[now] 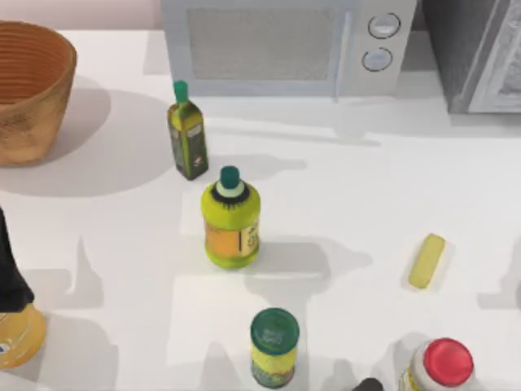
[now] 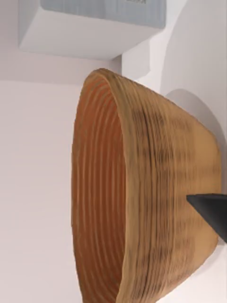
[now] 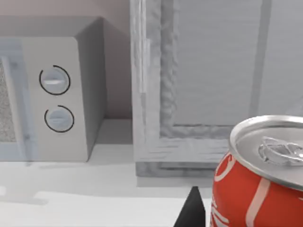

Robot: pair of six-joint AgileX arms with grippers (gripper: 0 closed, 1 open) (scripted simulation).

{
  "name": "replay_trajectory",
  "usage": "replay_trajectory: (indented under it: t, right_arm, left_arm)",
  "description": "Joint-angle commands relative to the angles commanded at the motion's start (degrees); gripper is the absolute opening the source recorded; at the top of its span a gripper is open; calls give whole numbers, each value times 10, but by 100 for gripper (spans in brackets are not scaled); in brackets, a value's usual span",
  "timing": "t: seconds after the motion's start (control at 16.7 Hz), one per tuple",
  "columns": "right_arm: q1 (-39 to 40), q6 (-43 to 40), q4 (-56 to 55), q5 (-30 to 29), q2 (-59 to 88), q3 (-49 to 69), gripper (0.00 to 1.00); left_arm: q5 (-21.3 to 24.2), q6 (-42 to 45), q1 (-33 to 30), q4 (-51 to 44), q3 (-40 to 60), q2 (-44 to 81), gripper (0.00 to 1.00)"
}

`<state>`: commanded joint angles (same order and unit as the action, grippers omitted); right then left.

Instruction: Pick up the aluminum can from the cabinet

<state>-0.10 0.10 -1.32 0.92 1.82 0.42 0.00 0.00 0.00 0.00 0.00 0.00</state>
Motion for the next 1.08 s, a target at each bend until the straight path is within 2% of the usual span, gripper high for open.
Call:
replay_trajectory:
  t: [0.18, 0.42, 1.08]
  right_arm:
    - [-12, 1, -54, 36, 62, 19, 0]
    - [-44, 3, -173, 119, 211, 58, 0]
    - [-172, 13, -632, 437, 810, 199, 0]
  left_arm:
    - [0, 0, 0, 0, 0, 0, 100]
    - [0, 0, 0, 0, 0, 0, 100]
    - [0, 0, 0, 0, 0, 0, 100]
